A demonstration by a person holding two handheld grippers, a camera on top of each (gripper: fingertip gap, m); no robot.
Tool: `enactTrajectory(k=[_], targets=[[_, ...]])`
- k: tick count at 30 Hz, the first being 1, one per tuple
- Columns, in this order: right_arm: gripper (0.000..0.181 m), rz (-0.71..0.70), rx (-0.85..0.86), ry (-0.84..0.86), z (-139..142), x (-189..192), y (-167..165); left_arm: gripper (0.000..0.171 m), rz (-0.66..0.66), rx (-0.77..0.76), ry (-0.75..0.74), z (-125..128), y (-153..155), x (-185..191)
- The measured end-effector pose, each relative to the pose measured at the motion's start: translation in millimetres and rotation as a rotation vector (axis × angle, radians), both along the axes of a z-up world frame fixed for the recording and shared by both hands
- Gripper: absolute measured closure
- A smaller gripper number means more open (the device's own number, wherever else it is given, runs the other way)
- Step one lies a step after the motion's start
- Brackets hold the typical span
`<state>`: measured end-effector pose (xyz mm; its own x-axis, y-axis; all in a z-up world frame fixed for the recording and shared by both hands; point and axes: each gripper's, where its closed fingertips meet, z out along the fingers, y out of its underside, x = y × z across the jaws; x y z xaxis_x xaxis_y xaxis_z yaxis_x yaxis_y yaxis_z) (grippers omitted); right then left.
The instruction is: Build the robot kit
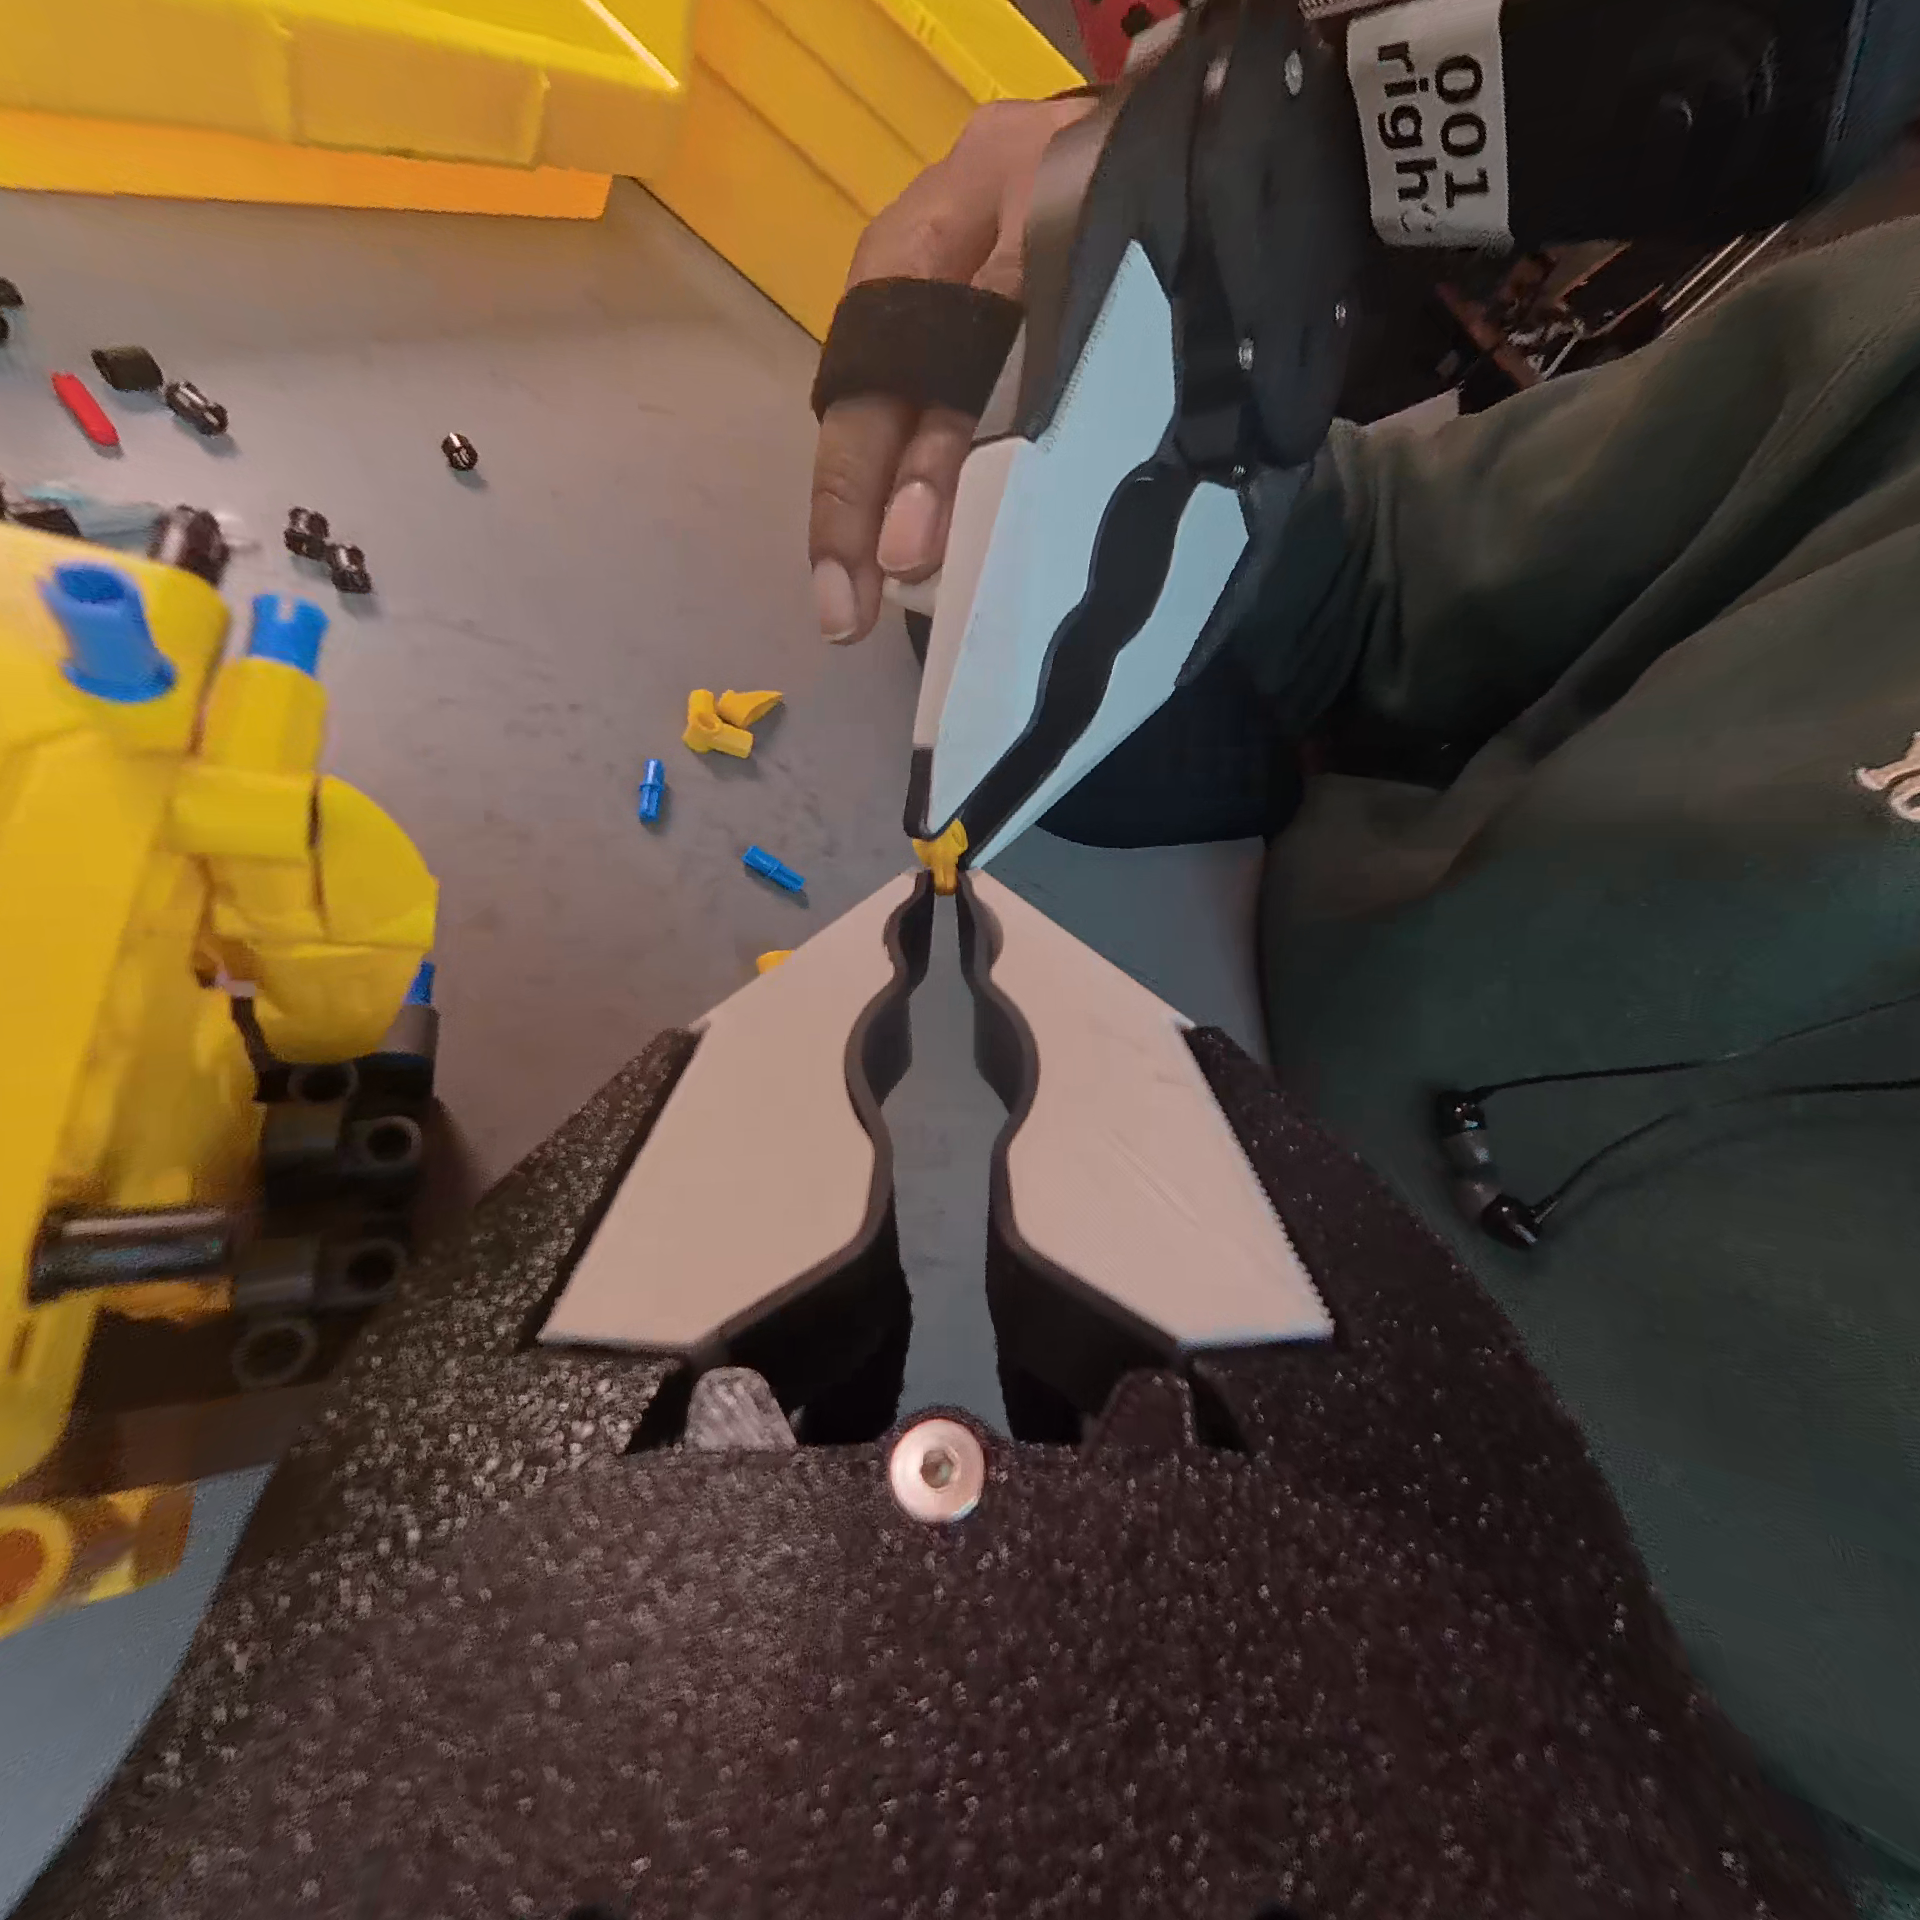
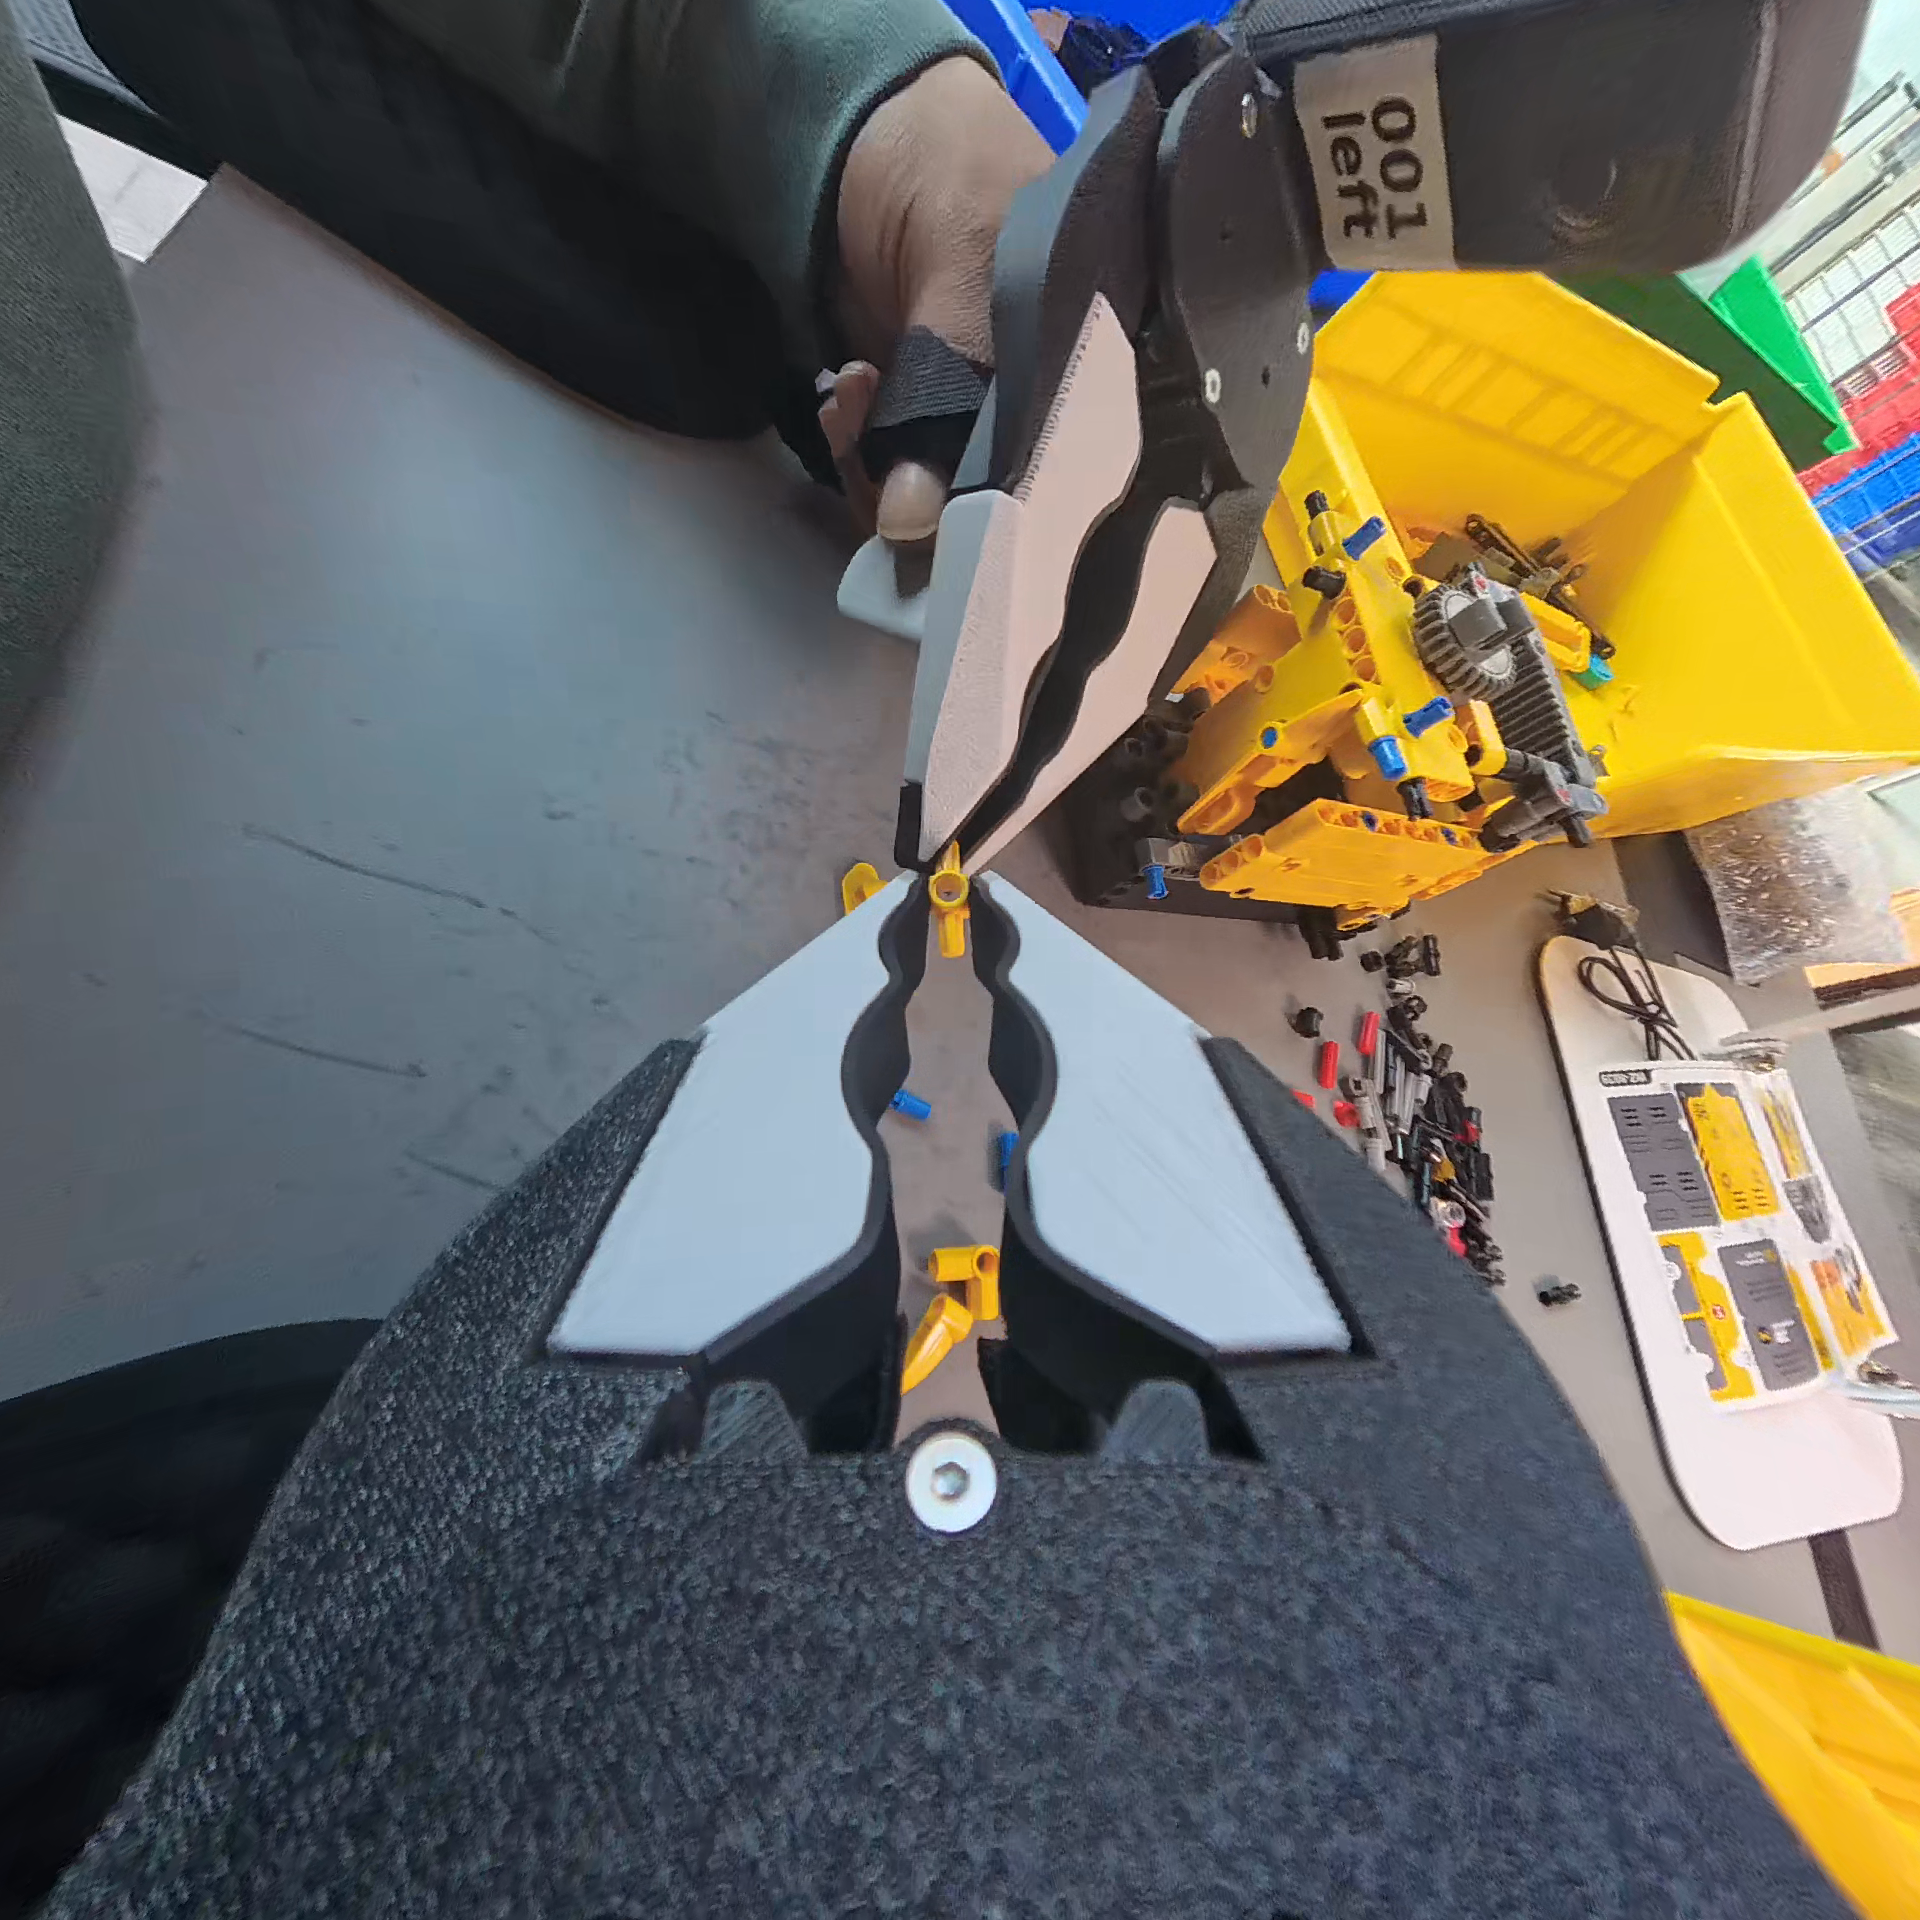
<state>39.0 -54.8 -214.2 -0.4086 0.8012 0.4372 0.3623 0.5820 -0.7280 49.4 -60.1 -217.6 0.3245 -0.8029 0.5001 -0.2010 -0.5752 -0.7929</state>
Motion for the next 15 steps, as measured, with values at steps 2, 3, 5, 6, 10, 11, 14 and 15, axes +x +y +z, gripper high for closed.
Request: enactTrajectory(k=[2, 3, 5, 6, 10, 11, 14, 15], targets=[[0.170, 0.001, -0.111, -0.003, 2, 2, -1, 0.168, 0.010, 0.088, 0.052, -1, 2, -1], [0.167, 0.008, -0.200, -0.011, 3, 3, -2, 0.168, 0.015, 0.132, 0.079, -1, 4, -2], [0.165, 0.020, -0.392, -0.031, 5, 6, -2, 0.169, 0.010, 0.217, 0.114, 1, 4, -1], [0.165, 0.027, -0.471, -0.023, 8, 6, -2, 0.169, 0.013, 0.249, 0.124, 2, 4, 0], [0.169, 0.020, -0.607, -0.009, 13, 5, 3, 0.169, 0.040, 0.325, 0.136, 9, 6, 1], [0.171, 0.015, -0.607, -0.003, 14, 5, 4, 0.169, 0.044, 0.335, 0.139, 10, 6, 1], [0.172, 0.001, -0.616, 0.001, 14, 4, 7, 0.169, 0.064, 0.363, 0.146, 12, 9, 1], [0.172, 0.000, -0.619, -0.002, 14, 4, 7, 0.169, 0.066, 0.370, 0.144, 13, 9, 1]])
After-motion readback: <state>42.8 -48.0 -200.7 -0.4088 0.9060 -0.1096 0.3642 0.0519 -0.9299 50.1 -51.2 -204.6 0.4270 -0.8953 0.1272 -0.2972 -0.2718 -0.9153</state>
